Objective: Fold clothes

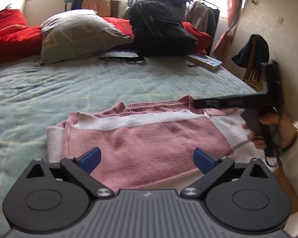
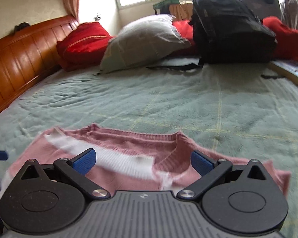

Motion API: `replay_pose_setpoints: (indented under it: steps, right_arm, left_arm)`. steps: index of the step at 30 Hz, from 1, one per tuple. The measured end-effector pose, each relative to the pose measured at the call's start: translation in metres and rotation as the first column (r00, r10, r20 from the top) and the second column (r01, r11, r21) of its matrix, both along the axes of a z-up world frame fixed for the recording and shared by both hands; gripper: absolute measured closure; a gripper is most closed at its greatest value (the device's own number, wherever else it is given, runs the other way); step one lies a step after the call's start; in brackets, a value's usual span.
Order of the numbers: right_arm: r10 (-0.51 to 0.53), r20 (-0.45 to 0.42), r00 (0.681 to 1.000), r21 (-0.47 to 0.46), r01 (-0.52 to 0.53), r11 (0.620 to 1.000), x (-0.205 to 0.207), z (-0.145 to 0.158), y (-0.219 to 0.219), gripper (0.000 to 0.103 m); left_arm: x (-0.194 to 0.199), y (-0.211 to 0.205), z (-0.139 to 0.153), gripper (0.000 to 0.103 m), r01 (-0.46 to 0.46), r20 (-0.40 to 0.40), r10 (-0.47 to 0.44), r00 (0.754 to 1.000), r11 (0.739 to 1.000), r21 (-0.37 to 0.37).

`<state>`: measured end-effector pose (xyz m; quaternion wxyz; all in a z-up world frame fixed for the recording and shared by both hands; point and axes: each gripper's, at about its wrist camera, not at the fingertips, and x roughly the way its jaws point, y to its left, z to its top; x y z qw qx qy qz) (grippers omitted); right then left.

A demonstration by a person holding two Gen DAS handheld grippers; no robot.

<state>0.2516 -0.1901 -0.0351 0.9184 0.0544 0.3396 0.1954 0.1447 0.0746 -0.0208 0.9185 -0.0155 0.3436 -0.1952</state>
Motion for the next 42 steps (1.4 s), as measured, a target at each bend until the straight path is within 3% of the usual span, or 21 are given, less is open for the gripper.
replay_pose_setpoints:
  steps: [6,14,21,25,29,31,38,42]
  right_arm:
    - [-0.050,-0.112,0.992,0.057,0.056,0.997,0.045,-0.031,-0.005,0.000]
    - [-0.050,-0.135,0.990,-0.023,0.048,0.999,0.068,-0.040,0.006,0.000]
    - [-0.083,-0.019,0.996,-0.023,0.082,0.996,0.038,-0.008,0.000,0.000]
    - [-0.024,-0.060,0.998,-0.015,0.023,1.000,0.029,-0.012,0.006,0.000]
    - [-0.053,-0.138,0.989,-0.019,0.051,0.999,0.052,-0.035,0.009,0.000]
    - [-0.063,-0.130,0.989,0.001,0.064,0.998,0.052,-0.032,0.006,0.000]
    - [-0.092,-0.049,0.995,0.008,0.093,0.996,-0.007,0.003,-0.012,0.000]
    - [-0.140,-0.037,0.990,-0.001,0.140,0.990,-0.055,0.005,-0.025,0.000]
  left_arm:
    - [0.022,-0.007,-0.014,0.004,0.039,-0.005,-0.039,0.999,0.999,0.013]
    - [0.042,-0.010,-0.030,0.004,0.048,-0.034,-0.048,0.998,0.999,0.000]
    - [0.036,-0.006,-0.027,0.004,0.045,-0.026,-0.045,0.999,0.999,0.004]
    - [0.037,-0.006,-0.028,0.004,0.045,-0.031,-0.045,0.999,0.999,0.004]
    - [0.035,-0.011,-0.027,0.004,0.057,-0.035,-0.056,0.998,0.998,0.011]
    - [0.033,-0.012,-0.026,0.004,0.054,-0.036,-0.053,0.998,0.998,0.022]
    - [0.026,-0.010,-0.024,0.003,0.038,-0.050,-0.036,0.998,0.999,0.039]
    - [0.024,-0.009,-0.033,0.003,0.021,-0.084,-0.014,0.996,0.996,0.083]
